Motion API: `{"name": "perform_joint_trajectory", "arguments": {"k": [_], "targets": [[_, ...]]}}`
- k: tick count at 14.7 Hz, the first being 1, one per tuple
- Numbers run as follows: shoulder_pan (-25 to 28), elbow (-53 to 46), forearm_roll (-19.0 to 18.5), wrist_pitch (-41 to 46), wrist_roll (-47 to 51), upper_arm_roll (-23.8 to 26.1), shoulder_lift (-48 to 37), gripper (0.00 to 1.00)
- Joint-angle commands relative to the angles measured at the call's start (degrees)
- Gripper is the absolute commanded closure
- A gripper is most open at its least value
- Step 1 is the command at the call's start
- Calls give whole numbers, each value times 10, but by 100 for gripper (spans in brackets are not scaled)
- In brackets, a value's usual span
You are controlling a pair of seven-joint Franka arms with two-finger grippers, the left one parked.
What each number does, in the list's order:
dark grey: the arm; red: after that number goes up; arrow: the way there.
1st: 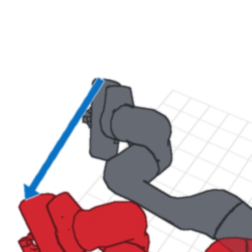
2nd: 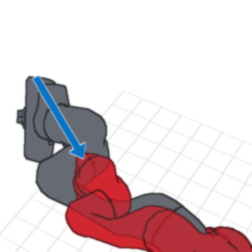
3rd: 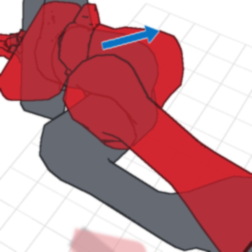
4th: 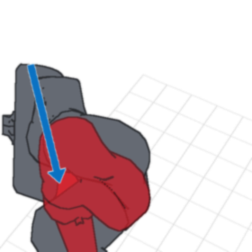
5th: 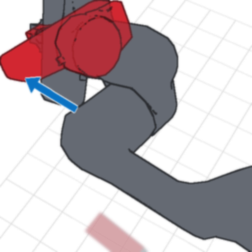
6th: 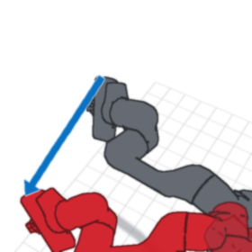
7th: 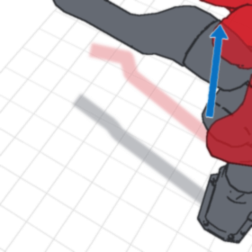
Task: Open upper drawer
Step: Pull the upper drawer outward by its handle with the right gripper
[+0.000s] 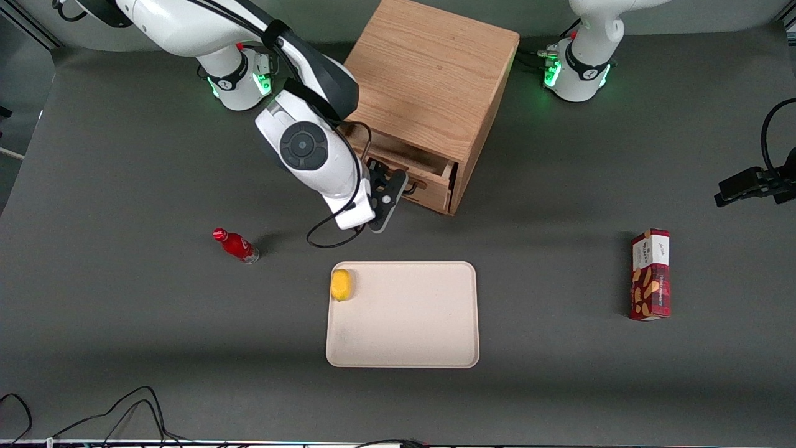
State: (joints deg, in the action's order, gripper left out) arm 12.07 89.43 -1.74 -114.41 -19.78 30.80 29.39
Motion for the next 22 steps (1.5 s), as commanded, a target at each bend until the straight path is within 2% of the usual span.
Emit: {"name": "perform_joint_trajectory", "arguments": {"k": [1,11,22], "targets": [[1,-33,-19,2,-13,-1,25,0],[0,-83,-19,8,-21,-36,63,0],[-22,-105,-12,9,-24,-54,77,0]]}}
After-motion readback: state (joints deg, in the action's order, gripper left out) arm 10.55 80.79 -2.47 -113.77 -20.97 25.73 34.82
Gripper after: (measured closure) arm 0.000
